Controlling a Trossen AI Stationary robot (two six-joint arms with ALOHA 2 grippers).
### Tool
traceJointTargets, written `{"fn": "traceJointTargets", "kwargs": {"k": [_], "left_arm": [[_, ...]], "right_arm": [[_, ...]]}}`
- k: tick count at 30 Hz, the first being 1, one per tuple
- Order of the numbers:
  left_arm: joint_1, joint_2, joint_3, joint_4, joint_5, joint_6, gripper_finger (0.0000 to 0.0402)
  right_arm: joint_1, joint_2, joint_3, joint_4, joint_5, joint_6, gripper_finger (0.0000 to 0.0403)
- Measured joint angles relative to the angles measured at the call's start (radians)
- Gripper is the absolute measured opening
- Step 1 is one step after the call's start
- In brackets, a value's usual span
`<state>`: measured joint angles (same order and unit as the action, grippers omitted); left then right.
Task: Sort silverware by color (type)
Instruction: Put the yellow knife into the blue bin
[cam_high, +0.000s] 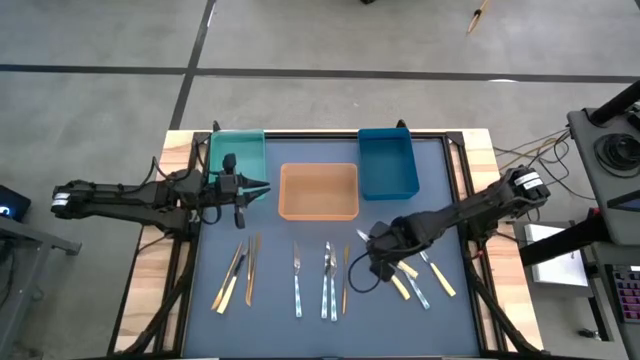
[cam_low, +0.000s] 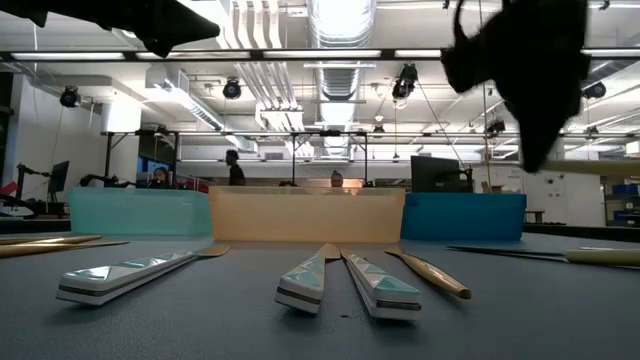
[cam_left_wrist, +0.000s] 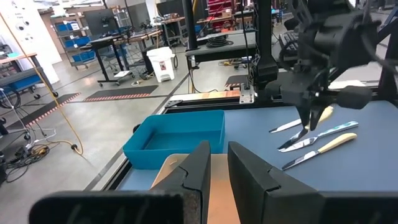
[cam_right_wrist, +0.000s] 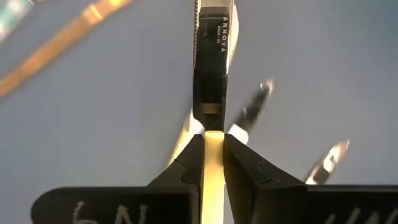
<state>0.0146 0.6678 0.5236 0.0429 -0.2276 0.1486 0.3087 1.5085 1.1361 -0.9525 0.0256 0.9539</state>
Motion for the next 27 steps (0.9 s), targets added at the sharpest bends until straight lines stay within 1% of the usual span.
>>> {"fn": "traceJointTargets", "kwargs": {"k": [7, 12, 16, 24, 27], "left_arm": [[0.000, 0.000, 0.000, 0.002, 0.000, 0.000, 0.0039], [0.000, 0.000, 0.000, 0.002, 0.000, 0.000, 0.0039], [0.000, 0.000, 0.000, 0.002, 0.000, 0.000, 0.0039], [0.000, 0.000, 0.000, 0.002, 0.000, 0.000, 0.0039], [0.000, 0.000, 0.000, 0.002, 0.000, 0.000, 0.0039]], "right_arm": [[-0.051, 0.000, 0.078, 0.107, 0.097, -0.124, 0.0027], [-0.116, -0.001, 0.110, 0.174, 0.172, -0.219, 0.0027], [-0.178, -0.001, 0.148, 0.184, 0.230, -0.290, 0.0027], [-0.351, -0.001, 0.239, 0.188, 0.240, -0.328, 0.0027], [-0.416, -0.001, 0.268, 0.216, 0.241, -0.387, 0.0027]]}}
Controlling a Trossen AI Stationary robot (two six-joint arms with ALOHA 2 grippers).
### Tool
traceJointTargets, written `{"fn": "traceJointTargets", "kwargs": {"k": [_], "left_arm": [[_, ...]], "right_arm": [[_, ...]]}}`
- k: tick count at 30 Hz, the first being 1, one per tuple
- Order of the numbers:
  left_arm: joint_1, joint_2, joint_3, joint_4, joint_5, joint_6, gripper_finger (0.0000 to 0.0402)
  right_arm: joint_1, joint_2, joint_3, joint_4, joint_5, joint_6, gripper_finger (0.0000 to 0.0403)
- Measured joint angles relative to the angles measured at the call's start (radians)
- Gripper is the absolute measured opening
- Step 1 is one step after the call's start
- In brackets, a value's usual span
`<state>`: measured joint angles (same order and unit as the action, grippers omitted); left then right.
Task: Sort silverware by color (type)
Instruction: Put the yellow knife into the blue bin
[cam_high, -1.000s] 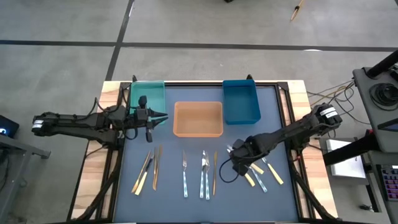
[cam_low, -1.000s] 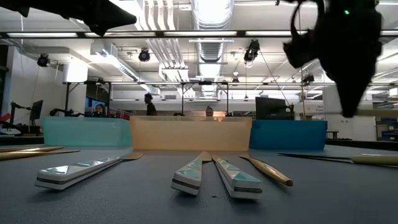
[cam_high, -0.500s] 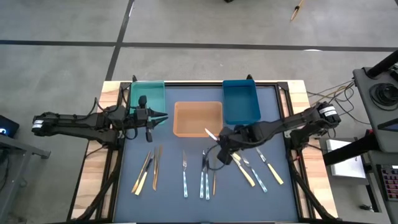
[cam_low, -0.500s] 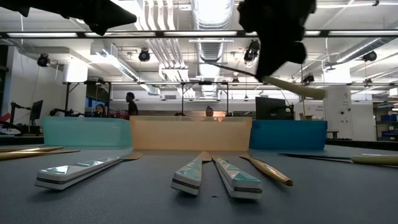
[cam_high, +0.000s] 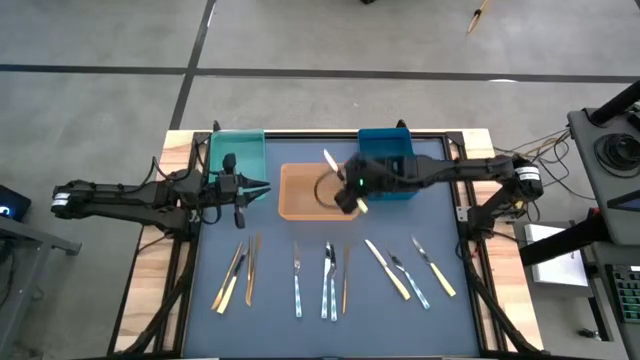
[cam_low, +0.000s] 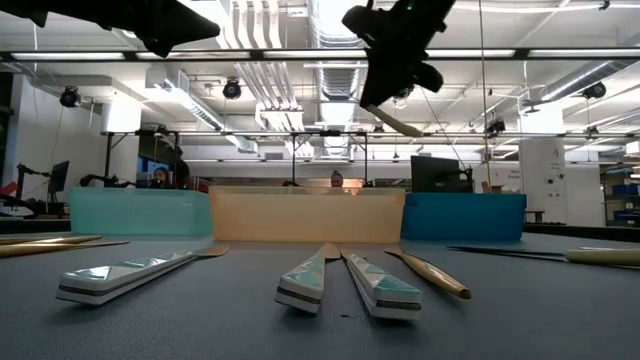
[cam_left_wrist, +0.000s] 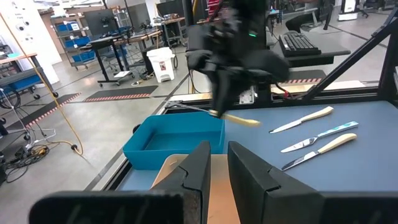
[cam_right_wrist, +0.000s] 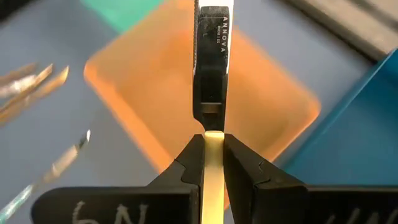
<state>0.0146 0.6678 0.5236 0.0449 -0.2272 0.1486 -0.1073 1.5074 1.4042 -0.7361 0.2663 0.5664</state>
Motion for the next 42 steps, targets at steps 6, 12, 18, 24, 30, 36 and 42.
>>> {"fn": "traceJointTargets", "kwargs": {"k": [6, 12, 18, 24, 30, 36, 42], "left_arm": [[0.000, 0.000, 0.000, 0.000, 0.000, 0.000, 0.0039], [0.000, 0.000, 0.000, 0.001, 0.000, 0.000, 0.0039], [0.000, 0.000, 0.000, 0.000, 0.000, 0.012, 0.0039], [0.000, 0.000, 0.000, 0.000, 0.000, 0.015, 0.0039], [0.000, 0.000, 0.000, 0.000, 0.000, 0.016, 0.0039], [0.000, 0.000, 0.000, -0.001, 0.000, 0.018, 0.0039], [0.000, 0.000, 0.000, -0.001, 0.000, 0.019, 0.0039]], "right_arm": [[-0.131, 0.026, 0.075, 0.057, -0.003, -0.110, 0.0027], [-0.268, 0.103, 0.174, 0.043, -0.003, -0.171, 0.0027], [-0.383, 0.204, 0.308, -0.152, -0.004, -0.201, 0.0027], [-0.458, 0.278, 0.391, -0.359, -0.020, -0.204, 0.0027], [-0.509, 0.300, 0.381, -0.462, -0.115, -0.186, 0.0027], [-0.545, 0.301, 0.344, -0.480, -0.237, -0.139, 0.0027], [-0.569, 0.301, 0.314, -0.479, -0.266, -0.062, 0.0028]]}}
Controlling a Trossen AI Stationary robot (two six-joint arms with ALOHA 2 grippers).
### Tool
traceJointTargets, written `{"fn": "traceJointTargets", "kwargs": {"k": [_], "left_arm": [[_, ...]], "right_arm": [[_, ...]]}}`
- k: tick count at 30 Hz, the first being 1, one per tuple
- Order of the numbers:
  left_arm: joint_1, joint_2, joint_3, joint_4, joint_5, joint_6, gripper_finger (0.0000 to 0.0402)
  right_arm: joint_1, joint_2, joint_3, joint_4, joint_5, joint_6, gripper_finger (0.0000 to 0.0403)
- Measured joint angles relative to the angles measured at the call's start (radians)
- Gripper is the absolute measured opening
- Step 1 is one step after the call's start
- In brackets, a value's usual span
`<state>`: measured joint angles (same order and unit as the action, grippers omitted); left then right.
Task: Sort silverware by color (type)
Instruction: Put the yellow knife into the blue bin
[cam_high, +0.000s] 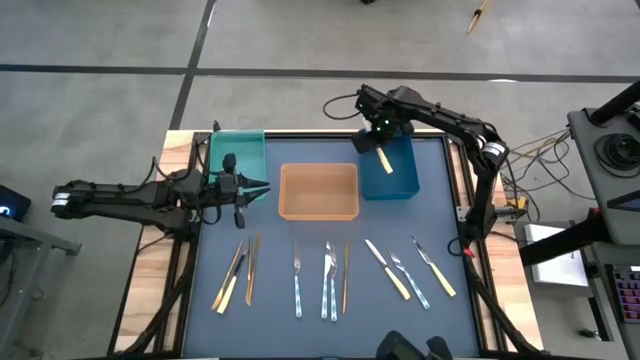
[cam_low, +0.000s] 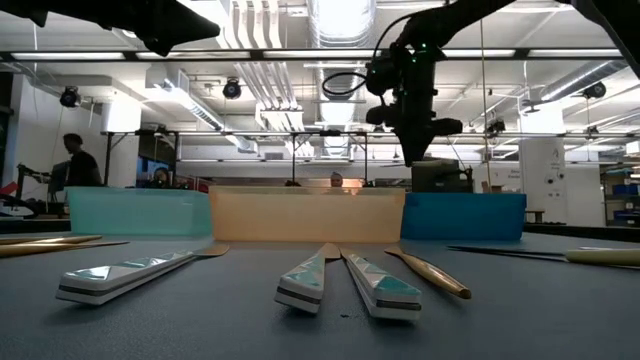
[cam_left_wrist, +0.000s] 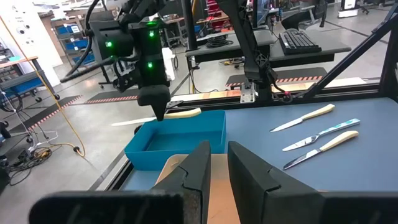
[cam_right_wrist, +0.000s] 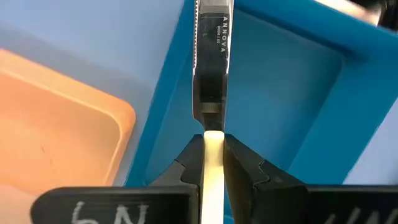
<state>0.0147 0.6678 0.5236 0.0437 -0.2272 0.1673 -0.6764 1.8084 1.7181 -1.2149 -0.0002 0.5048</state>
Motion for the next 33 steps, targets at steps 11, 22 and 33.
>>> {"fn": "traceJointTargets", "kwargs": {"k": [11, 22, 33], "left_arm": [[0.000, 0.000, 0.000, -0.008, 0.000, 0.005, 0.0039], [0.000, 0.000, 0.000, -0.008, 0.000, 0.012, 0.0039], [0.000, 0.000, 0.000, -0.023, 0.000, 0.011, 0.0039]], "right_arm": [[-0.022, 0.000, -0.115, 0.011, 0.001, 0.114, 0.0028], [-0.022, 0.000, -0.152, 0.049, 0.002, 0.244, 0.0028], [-0.015, 0.003, -0.224, 0.070, -0.005, 0.325, 0.0028]]}}
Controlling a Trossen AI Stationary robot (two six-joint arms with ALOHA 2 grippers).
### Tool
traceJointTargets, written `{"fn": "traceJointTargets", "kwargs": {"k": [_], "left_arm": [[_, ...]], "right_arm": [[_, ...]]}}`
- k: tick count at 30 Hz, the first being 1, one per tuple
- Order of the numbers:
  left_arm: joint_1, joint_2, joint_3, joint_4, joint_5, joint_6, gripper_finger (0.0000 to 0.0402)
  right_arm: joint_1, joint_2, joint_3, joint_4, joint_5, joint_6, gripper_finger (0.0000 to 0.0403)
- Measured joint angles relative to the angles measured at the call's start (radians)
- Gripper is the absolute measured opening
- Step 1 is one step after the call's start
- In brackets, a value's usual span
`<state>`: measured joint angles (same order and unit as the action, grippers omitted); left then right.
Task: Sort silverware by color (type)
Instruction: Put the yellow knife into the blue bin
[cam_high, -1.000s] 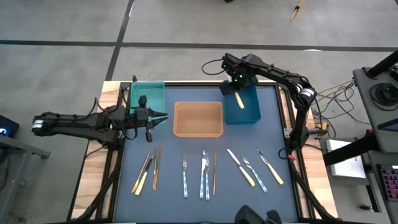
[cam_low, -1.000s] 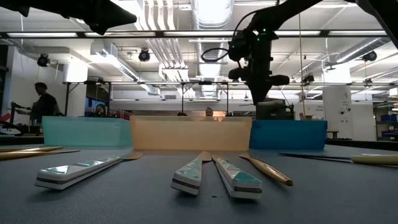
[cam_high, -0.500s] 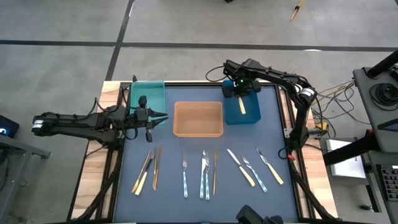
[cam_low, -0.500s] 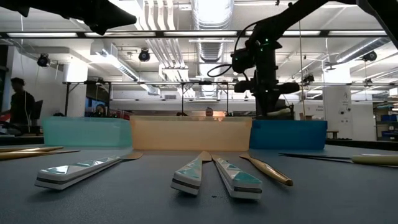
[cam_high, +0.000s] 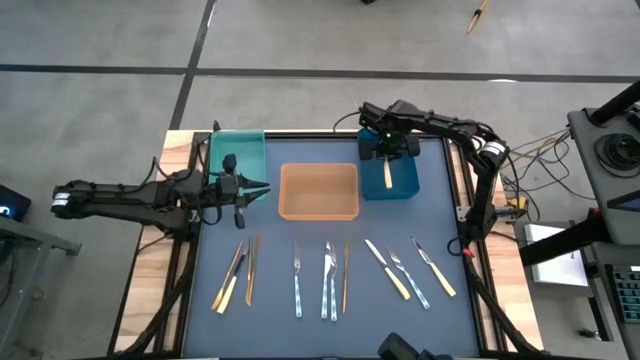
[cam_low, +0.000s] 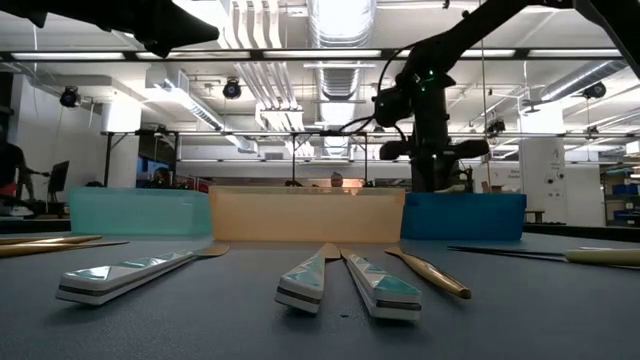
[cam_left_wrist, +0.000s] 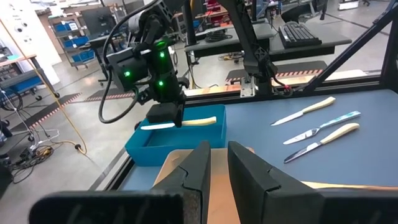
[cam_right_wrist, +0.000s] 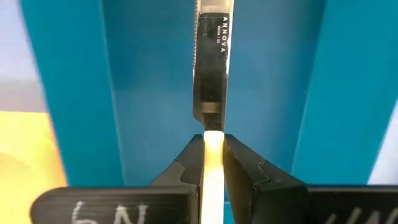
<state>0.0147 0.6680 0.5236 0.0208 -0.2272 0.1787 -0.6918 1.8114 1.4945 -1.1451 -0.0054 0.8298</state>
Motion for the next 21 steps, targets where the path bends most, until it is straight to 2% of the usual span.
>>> {"fn": "traceJointTargets", "kwargs": {"k": [21], "left_arm": [[0.000, 0.000, 0.000, -0.003, 0.000, 0.000, 0.0039]], "right_arm": [[0.000, 0.000, -0.120, 0.190, -0.002, 0.042, 0.0028]]}}
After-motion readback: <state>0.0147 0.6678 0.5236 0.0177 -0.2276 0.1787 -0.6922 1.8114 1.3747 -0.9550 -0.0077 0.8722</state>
